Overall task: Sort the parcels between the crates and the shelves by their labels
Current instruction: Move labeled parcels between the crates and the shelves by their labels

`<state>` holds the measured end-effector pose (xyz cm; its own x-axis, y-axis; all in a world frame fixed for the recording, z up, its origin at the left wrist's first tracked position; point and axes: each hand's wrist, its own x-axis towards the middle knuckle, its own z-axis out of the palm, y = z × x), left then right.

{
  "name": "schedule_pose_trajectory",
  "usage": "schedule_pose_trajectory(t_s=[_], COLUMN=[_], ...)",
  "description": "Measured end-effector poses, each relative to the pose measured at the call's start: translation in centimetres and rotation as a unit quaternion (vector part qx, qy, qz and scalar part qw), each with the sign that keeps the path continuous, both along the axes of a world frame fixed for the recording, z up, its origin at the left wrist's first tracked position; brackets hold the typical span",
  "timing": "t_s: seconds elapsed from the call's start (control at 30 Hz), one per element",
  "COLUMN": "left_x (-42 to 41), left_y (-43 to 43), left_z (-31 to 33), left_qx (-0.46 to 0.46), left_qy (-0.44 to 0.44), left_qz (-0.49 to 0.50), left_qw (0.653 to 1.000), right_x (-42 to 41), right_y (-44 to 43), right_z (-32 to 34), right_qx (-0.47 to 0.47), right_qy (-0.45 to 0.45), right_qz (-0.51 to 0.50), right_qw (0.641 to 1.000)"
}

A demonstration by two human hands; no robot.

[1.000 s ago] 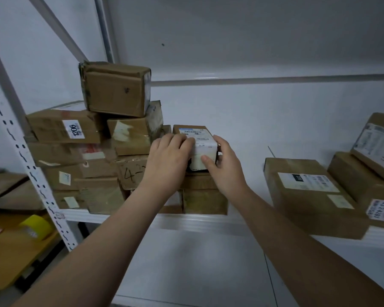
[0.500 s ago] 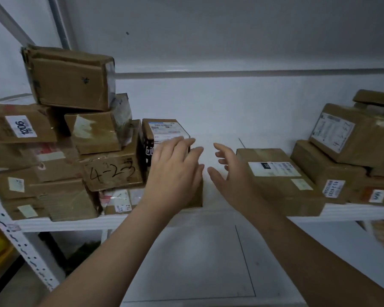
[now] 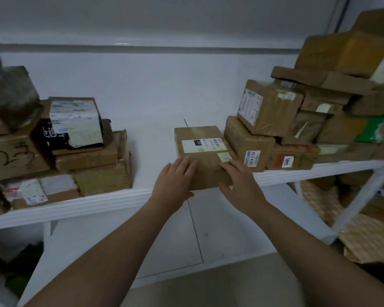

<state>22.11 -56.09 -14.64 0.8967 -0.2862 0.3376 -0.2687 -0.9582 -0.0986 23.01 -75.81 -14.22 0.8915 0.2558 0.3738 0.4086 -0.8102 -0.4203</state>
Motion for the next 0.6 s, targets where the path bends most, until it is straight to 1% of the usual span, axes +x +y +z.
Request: schedule_pose_trajectory(t_s=[0.07, 0.1, 0.17, 0.2, 0.23, 0.3, 0.37, 0.47, 0.5, 0.53, 0.6], left_x=[0.6, 0.7, 0.5, 0.1, -0.5, -1.8, -3.5, -5.6, -6.3, -6.9, -7.9], left_y=[-0.5, -0.6, -0.8, -0.8, -0.8, -1.0, -1.6, -2.8, -3.3, -3.8, -4.4], left_z=[-0.6, -0.7, -0.5, -0.3, -0.2, -0.3, -0.8, -1.6, -1.8, -2.1, -2.7], left_qx=[0.026, 0.032, 0.032, 0.035, 0.042, 0.04, 0.007, -0.065, -0.086, -0.105, -0.13], left_qy=[-0.002, -0.009, -0.017, -0.023, -0.036, -0.077, -0.122, -0.161, -0.165, -0.164, -0.151], left_qz=[0.022, 0.027, 0.024, 0.017, 0.01, 0.004, 0.004, 0.017, 0.025, 0.029, 0.017], left_qw=[0.999, 0.999, 0.999, 0.999, 0.998, 0.996, 0.992, 0.985, 0.982, 0.98, 0.98], right_x=[-0.2, -0.3, -0.7, -1.1, -1.5, -2.5, -3.3, -4.5, -4.9, -5.3, -5.8], right_y=[-0.3, -0.4, -0.5, -0.6, -0.6, -0.3, -0.1, 0.4, 0.7, 0.9, 1.0], right_z=[-0.6, -1.0, -1.7, -2.0, -2.2, -2.3, -2.4, -1.8, -1.7, -1.6, -1.6], right_qx=[0.082, 0.124, 0.216, 0.266, 0.317, 0.416, 0.489, 0.569, 0.58, 0.581, 0.579], right_qy=[-0.001, -0.006, -0.003, 0.011, 0.032, 0.093, 0.157, 0.246, 0.266, 0.276, 0.265], right_qz=[0.012, 0.001, -0.055, -0.081, -0.086, -0.047, -0.022, -0.002, 0.016, 0.031, 0.033], right_qw=[0.997, 0.992, 0.975, 0.961, 0.944, 0.904, 0.858, 0.785, 0.769, 0.765, 0.77])
